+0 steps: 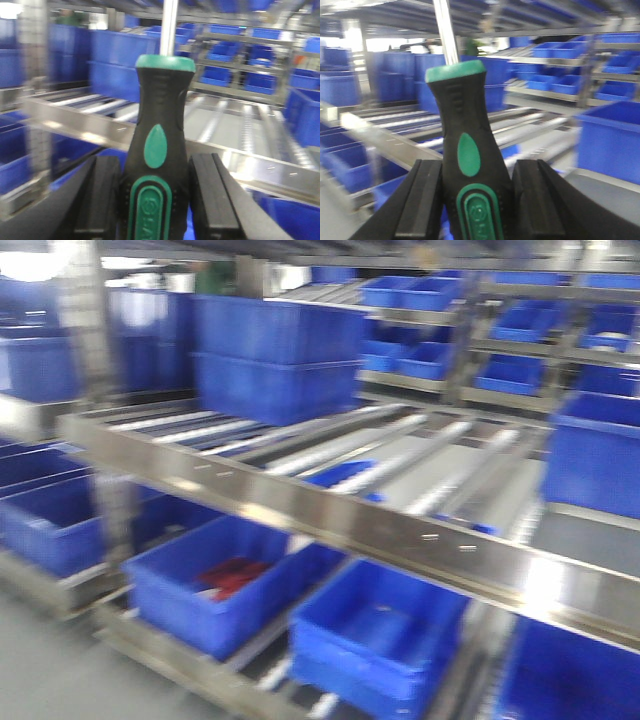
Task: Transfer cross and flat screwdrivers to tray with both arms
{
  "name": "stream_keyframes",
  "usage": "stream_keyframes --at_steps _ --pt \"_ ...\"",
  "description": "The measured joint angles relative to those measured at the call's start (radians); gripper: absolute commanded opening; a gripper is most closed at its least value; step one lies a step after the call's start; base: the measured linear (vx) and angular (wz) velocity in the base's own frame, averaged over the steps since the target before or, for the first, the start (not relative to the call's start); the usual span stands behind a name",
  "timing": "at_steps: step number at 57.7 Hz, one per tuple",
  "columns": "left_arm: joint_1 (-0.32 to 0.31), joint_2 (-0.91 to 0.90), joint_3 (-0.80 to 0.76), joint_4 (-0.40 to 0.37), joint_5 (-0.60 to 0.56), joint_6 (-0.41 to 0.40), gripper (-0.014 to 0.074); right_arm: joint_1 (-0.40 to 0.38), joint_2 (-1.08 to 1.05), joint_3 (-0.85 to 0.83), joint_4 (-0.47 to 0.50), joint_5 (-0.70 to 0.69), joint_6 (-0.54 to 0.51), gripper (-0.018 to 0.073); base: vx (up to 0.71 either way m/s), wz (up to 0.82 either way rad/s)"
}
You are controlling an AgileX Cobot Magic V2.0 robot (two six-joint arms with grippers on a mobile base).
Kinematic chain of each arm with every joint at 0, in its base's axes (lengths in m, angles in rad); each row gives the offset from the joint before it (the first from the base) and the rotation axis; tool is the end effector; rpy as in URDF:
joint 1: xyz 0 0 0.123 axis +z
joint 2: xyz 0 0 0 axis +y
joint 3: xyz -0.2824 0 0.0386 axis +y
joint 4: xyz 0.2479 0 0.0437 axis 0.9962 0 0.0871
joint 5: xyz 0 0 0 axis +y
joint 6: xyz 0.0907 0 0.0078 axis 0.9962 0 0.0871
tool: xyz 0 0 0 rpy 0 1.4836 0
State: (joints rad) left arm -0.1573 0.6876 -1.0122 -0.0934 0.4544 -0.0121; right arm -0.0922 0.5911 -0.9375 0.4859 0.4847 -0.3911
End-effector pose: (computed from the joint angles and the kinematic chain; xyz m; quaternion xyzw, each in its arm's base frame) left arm 0.1161 -0.0222 0.4487 0.0362 0.7205 -0.1021 0.6849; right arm 0.0956 0.0111 0.4374 -0.0285 0.7073 0.0613 0.7037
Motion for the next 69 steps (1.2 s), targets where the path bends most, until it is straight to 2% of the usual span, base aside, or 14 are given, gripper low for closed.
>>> stream_keyframes --at_steps 35,69 --pt "0.000 0.000 0.000 0.000 0.000 0.000 -0.0004 0.000 0.000 0.000 0.000 0.000 0.000 -0.0009 0.18 -0.66" --pt "0.000 0.000 0.000 0.000 0.000 0.000 -0.0004 0.000 0.000 0.000 0.000 0.000 0.000 -0.0009 0.19 -0.26"
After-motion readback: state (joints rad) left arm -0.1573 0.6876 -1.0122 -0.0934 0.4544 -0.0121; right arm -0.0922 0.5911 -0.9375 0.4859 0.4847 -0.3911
